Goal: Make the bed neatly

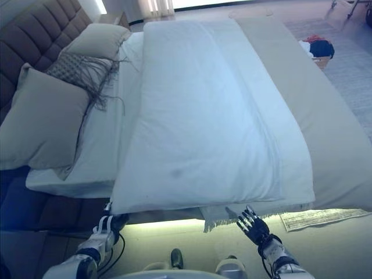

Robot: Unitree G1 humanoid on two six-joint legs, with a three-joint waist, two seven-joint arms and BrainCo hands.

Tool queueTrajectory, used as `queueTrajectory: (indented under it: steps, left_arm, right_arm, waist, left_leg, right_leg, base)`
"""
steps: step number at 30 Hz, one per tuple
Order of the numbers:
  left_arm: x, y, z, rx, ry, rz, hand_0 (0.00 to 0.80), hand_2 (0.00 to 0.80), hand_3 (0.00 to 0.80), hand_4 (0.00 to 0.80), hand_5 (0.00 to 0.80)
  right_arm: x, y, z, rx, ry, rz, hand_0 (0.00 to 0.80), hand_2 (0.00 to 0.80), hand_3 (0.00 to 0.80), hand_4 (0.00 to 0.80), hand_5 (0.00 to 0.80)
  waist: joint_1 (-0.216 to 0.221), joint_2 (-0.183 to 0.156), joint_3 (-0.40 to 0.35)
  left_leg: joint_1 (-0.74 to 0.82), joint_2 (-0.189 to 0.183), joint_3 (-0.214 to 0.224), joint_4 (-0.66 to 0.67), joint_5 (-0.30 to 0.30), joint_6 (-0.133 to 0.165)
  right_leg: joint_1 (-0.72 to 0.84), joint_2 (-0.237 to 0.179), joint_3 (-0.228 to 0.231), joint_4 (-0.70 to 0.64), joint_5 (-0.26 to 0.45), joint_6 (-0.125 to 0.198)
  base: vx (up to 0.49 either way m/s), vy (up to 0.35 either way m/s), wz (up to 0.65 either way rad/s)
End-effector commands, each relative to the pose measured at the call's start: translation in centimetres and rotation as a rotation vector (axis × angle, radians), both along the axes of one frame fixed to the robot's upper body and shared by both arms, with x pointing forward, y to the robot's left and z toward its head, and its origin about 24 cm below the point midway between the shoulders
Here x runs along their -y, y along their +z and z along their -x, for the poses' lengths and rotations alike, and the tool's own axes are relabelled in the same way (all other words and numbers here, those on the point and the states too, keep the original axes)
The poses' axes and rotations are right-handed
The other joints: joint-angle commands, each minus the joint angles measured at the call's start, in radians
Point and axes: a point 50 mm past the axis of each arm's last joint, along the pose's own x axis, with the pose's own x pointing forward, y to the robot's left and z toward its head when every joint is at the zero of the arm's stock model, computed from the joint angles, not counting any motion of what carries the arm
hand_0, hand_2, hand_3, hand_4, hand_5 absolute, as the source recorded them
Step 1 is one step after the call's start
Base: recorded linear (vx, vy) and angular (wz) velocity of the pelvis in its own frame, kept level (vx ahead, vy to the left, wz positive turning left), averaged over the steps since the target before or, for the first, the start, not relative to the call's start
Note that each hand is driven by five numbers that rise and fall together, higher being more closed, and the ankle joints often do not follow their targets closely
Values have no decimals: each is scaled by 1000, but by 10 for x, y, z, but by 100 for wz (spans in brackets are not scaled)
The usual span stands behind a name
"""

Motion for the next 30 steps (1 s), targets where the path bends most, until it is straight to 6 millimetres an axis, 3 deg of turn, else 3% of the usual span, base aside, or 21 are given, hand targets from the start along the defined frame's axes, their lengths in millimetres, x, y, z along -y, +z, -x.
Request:
queueTrajectory:
  steps: [1, 5, 10, 11, 12, 13, 19, 30]
  left_arm:
    - [-95, 33, 21, 53, 255, -289, 800, 800, 800, 800, 800]
    - [-81, 39, -2, 115, 185, -278, 800, 800, 800, 800, 800]
    - [-69, 38, -14, 105, 103, -260, 800, 800, 800, 800, 800]
    - [-67, 38, -17, 104, 96, -250, 593, 593, 593, 593, 593]
    - [-63, 39, -22, 107, 76, -244, 188, 188, 188, 188, 188]
    - [-60, 39, -25, 105, 56, -240, 0, 0, 0, 0, 0]
    - [-46, 30, -25, 5, -23, -226, 0, 0, 0, 0, 0]
    - [-23, -11, 36, -193, -110, -157, 0, 0, 0, 0, 0]
  right_arm:
    - [0, 7, -15, 78, -35, -13, 0, 0, 0, 0, 0]
    - [0, 14, -29, 110, -34, -11, 0, 0, 0, 0, 0]
    - [0, 21, -43, 138, -9, 7, 0, 0, 0, 0, 0]
    - [0, 24, -47, 146, -8, 10, 0, 0, 0, 0, 0]
    - [0, 27, -53, 158, -9, 14, 0, 0, 0, 0, 0]
    - [0, 29, -57, 166, -12, 16, 0, 0, 0, 0, 0]
    - [-5, 35, -68, 203, -21, 1, 0, 0, 0, 0, 0]
    - [-4, 34, -63, 224, -60, -15, 0, 0, 0, 0, 0]
  waist:
    - [101, -40, 25]
    - [112, -49, 57]
    - [113, -60, 76]
    - [113, -63, 83]
    - [113, -68, 94]
    - [114, -70, 102]
    - [119, -81, 142]
    - [135, -80, 159]
  left_leg:
    - [-43, -31, 10, 138, -108, 29]
    - [-55, -28, -2, 106, -83, 27]
    - [-56, -24, 4, 73, -68, 24]
    - [-63, -23, 6, 75, -67, 24]
    - [-75, -22, 10, 81, -66, 23]
    - [-84, -22, 12, 87, -66, 23]
    - [-119, -19, 12, 136, -78, 27]
    - [-113, -22, 14, 243, -131, 39]
  right_leg:
    - [-136, -62, 89, 63, 78, 19]
    - [-149, -57, 85, 41, 111, 21]
    - [-144, -43, 83, -5, 124, 26]
    - [-147, -42, 83, -8, 124, 25]
    - [-154, -41, 82, -7, 124, 24]
    - [-159, -40, 83, -5, 124, 23]
    - [-174, -44, 82, 23, 116, 20]
    - [-145, -63, 64, 95, 73, 8]
  base:
    - [-164, -32, 7]
    - [-134, -18, 17]
    - [-72, 16, 2]
    - [-149, 16, 13]
    - [-144, 8, 24]
    - [-143, 1, 36]
    - [-90, -24, 40]
    - [-12, -17, 7]
